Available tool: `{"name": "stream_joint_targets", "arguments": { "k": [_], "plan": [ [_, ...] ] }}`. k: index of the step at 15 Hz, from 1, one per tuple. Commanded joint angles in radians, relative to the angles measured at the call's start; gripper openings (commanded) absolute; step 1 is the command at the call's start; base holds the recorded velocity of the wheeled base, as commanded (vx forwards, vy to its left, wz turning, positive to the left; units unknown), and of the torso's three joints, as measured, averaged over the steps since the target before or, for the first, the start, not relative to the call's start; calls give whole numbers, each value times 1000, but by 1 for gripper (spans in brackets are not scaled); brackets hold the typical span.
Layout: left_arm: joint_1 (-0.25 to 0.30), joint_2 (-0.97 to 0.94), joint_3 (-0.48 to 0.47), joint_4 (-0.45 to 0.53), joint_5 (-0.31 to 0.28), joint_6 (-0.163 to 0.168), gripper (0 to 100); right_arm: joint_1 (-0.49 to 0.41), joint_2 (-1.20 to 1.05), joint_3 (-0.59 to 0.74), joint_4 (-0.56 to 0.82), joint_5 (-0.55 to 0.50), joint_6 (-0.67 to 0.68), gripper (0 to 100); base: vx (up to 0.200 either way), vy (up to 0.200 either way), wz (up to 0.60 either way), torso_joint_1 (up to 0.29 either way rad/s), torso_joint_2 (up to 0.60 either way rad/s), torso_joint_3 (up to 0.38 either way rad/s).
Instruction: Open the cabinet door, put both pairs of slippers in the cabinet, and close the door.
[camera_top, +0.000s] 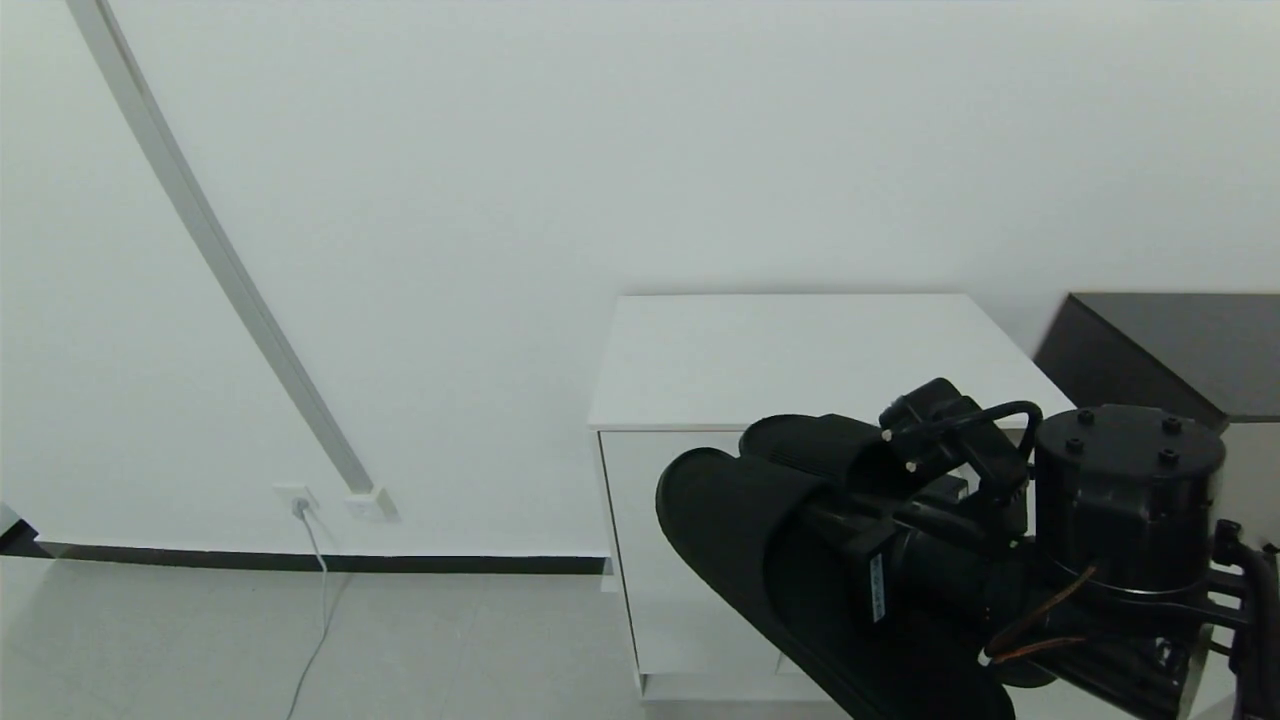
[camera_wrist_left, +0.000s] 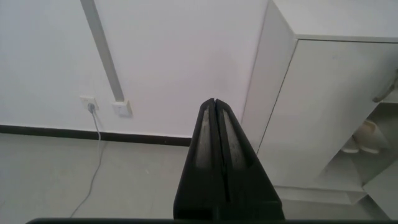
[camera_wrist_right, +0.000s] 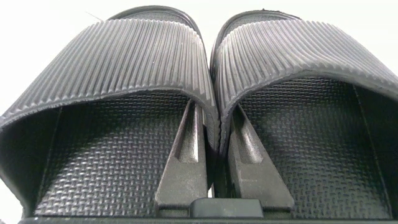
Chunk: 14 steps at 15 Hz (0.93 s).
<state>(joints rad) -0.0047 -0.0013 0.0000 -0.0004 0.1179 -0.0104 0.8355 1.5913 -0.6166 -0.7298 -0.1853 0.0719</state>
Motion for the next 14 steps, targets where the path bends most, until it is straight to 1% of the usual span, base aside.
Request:
{"name": "stream_joint_targets", "arguments": {
  "k": [1,12,14],
  "plan": [
    [-1,1,0,0,0,0,0,2,4,0,0,1,0,0,0,-200,0,2,2,-2],
    [-1,1,0,0,0,0,0,-1,12,6,-2,0,2,0,0,-200,0,4,1,3],
    [-1,1,0,0,0,1,0,-4,12,9,-2,1,2,0,0,0,0,0,0,0]
  ]
}}
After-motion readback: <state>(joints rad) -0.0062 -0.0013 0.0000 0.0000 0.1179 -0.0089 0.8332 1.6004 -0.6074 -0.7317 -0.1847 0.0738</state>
